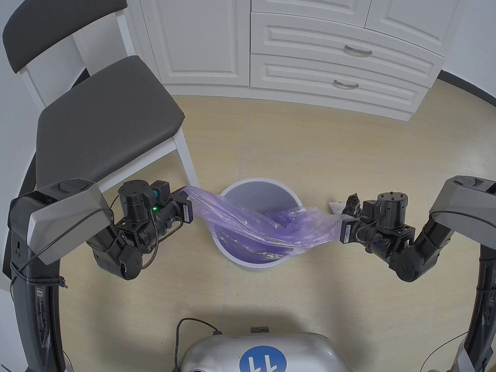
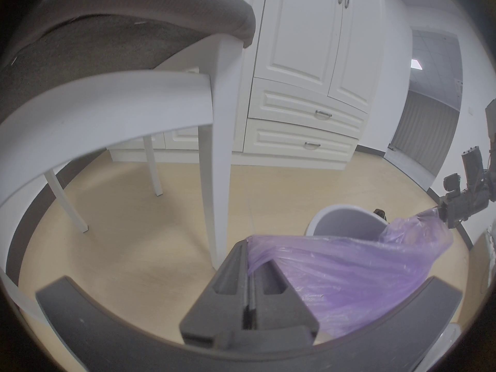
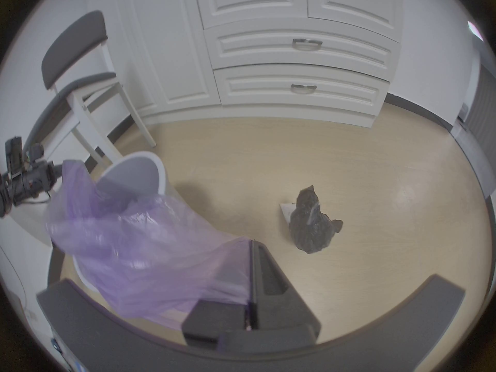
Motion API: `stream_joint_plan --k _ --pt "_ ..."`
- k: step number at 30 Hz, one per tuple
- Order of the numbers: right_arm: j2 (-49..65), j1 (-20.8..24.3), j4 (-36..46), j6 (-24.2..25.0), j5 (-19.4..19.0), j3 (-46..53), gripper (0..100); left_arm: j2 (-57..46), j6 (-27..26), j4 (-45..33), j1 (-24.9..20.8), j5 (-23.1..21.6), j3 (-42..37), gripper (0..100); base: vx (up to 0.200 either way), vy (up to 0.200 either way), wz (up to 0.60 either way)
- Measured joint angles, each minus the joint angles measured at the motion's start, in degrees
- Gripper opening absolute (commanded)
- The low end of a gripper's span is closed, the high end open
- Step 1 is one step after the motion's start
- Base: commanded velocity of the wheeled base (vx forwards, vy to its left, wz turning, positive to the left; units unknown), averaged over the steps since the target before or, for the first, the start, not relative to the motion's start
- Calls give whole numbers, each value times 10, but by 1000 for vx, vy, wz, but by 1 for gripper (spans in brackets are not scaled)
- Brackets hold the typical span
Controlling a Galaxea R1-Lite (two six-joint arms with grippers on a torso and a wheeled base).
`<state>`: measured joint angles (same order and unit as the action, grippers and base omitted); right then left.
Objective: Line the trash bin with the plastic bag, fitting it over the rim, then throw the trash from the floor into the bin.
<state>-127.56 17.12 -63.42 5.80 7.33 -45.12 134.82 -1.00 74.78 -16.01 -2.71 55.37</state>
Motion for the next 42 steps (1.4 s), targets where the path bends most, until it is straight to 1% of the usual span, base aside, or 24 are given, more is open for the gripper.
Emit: stream_joint_plan --k 3,5,9,12,16,21,23,29,34,42 --pt "3 13 -24 18 3 -9 0 -4 5 9 -1 2 2 0 0 0 0" --pt "2 16 -30 20 4 -12 0 -5 6 13 -5 2 1 0 0 0 0" --pt "-12 20 -78 22 1 -17 0 -1 4 41 -9 1 -2 0 0 0 0" --pt "-27 19 -89 22 -3 -18 0 8 0 62 -17 -4 -11 0 0 0 0" --pt "-34 17 -88 17 -12 -4 0 16 -11 68 -24 -9 -29 0 0 0 0" --pt "-24 10 -84 -18 -37 32 0 12 -35 68 -22 -54 -65 0 0 0 0" --pt "-15 7 -82 -35 -44 49 0 5 -40 66 -20 -65 -79 0 0 0 0" --pt "20 -8 -34 -80 -49 89 0 -28 -52 46 -9 -70 -108 0 0 0 0" --pt "40 -19 -5 -124 -52 115 0 -54 -82 -3 0 -74 -134 0 0 0 0" --pt "50 -32 27 -178 -73 143 0 -76 -138 -101 12 -83 -158 0 0 0 0"
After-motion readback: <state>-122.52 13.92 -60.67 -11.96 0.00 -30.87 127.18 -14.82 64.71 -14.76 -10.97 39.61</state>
